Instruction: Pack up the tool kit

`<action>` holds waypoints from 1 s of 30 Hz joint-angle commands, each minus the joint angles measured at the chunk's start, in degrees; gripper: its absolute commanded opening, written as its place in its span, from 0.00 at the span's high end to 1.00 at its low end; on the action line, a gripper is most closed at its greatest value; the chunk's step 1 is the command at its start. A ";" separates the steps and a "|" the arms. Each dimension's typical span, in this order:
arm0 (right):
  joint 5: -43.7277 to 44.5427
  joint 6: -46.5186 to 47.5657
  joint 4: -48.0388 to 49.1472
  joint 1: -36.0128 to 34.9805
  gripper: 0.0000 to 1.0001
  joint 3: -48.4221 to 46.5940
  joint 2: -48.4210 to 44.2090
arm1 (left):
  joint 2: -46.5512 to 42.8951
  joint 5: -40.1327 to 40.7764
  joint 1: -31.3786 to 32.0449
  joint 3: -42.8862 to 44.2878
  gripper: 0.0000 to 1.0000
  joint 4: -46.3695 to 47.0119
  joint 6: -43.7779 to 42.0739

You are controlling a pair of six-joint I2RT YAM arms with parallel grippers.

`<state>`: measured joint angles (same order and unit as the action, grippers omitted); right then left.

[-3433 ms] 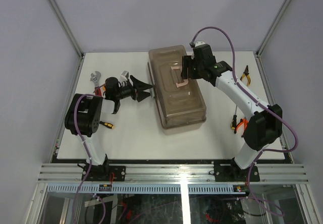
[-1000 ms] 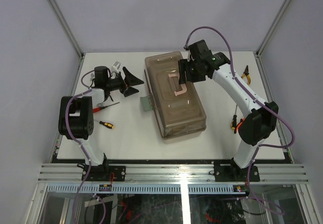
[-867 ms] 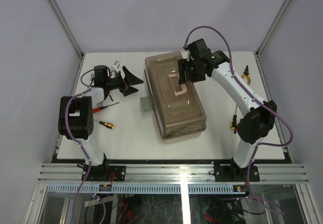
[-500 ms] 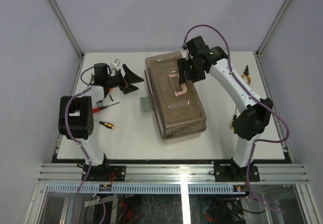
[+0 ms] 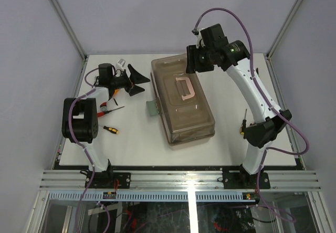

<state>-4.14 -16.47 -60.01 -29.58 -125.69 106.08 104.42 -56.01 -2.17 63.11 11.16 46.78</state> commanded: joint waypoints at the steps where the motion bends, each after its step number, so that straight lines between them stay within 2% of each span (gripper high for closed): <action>1: -2.66 -0.44 0.58 -1.07 0.42 -1.54 -1.94 | 1.40 0.59 0.87 1.25 0.11 3.34 2.49; 7: -1.43 -0.47 -1.72 -5.76 0.43 -1.14 0.96 | 1.53 0.54 1.56 0.61 0.11 4.11 3.08; 13: 3.81 -1.06 -5.61 -10.30 0.43 -3.25 6.19 | 1.31 0.64 1.67 0.28 0.11 4.50 3.47; 24: 13.87 -2.27 -13.51 -11.63 0.44 -5.45 11.96 | 0.66 0.76 1.65 -0.32 0.11 3.60 2.62; 28: 13.49 -2.20 -14.31 -11.61 0.45 -5.41 13.44 | 0.80 0.72 1.65 -0.03 0.11 3.15 2.54; 30: 12.52 -2.18 -14.19 -11.63 0.49 -5.28 13.93 | 0.94 0.73 1.67 0.29 0.11 2.78 2.37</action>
<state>7.66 -18.20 -70.98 -40.95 -130.37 117.89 105.27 -55.46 -0.69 63.09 12.45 49.67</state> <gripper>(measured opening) 0.549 0.891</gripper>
